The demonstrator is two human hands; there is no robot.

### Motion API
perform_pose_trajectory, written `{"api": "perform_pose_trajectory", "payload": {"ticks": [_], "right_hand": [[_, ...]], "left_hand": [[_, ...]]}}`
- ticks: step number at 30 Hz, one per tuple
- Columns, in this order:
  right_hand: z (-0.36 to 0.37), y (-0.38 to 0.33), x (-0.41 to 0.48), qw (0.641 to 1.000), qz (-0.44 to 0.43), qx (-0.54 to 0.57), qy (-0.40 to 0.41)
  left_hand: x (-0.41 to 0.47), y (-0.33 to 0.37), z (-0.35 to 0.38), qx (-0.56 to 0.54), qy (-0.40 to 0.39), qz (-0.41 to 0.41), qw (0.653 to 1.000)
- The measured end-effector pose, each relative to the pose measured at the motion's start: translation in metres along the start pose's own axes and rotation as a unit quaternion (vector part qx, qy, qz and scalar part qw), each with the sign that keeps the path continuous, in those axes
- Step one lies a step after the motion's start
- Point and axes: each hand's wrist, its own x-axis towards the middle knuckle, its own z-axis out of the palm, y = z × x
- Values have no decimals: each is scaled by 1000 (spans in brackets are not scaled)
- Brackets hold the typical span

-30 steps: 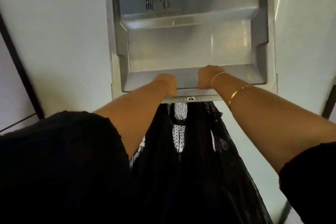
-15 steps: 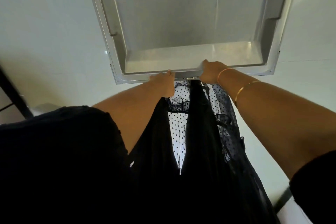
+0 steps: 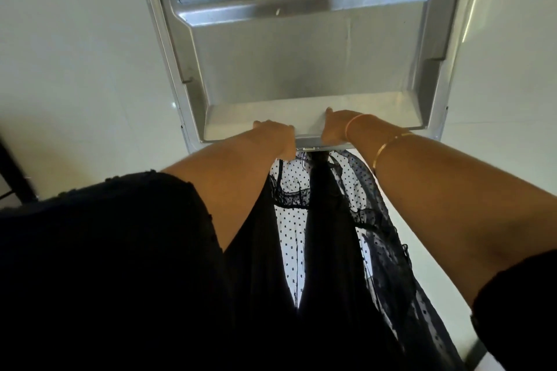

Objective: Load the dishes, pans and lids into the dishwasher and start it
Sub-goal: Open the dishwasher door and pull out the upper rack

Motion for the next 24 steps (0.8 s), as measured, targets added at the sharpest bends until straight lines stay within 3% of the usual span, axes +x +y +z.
{"api": "perform_pose_trajectory", "payload": {"ticks": [15,20,24], "right_hand": [[-107,-63,-147,978,-64,-91,175],[-166,-83,-194,940,-70,-124,310],[-221,-95,-225,906,-81,-115,398]], "left_hand": [[-149,9,-123,29,208,-75,975],[-193,-9,-182,35,309,-84,947],[-220,-26,-237,54,414,-78,905]]}}
